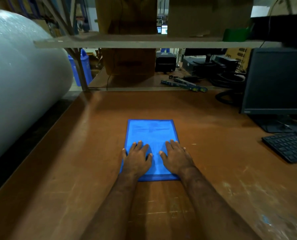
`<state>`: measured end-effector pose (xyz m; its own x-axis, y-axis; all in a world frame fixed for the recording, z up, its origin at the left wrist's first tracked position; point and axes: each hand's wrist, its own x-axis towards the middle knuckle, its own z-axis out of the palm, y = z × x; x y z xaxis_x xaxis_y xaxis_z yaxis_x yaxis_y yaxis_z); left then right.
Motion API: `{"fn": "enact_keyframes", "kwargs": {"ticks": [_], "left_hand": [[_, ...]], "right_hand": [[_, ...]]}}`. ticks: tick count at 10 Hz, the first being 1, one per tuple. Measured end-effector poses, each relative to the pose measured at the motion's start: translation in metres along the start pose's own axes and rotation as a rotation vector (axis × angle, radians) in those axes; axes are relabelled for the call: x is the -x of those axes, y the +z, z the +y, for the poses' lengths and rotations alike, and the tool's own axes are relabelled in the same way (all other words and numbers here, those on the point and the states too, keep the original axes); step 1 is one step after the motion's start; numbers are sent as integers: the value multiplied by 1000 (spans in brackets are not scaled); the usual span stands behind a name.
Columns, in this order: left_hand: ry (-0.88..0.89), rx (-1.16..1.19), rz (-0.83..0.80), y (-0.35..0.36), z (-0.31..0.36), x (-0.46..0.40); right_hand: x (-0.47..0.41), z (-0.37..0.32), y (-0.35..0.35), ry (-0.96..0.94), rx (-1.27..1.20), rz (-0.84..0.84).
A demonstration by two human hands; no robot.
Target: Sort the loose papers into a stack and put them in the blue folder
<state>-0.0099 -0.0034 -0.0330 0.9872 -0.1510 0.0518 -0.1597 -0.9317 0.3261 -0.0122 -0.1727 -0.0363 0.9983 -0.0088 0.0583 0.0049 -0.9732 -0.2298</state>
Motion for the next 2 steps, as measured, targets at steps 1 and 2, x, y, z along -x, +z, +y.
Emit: {"fn": "enact_keyframes", "kwargs": {"ticks": [1, 2], "left_hand": [[17, 41, 19, -9, -4, 2], [119, 92, 201, -21, -4, -2]], "right_hand": [[4, -5, -8, -9, -16, 59], [4, -16, -24, -31, -52, 182]]}}
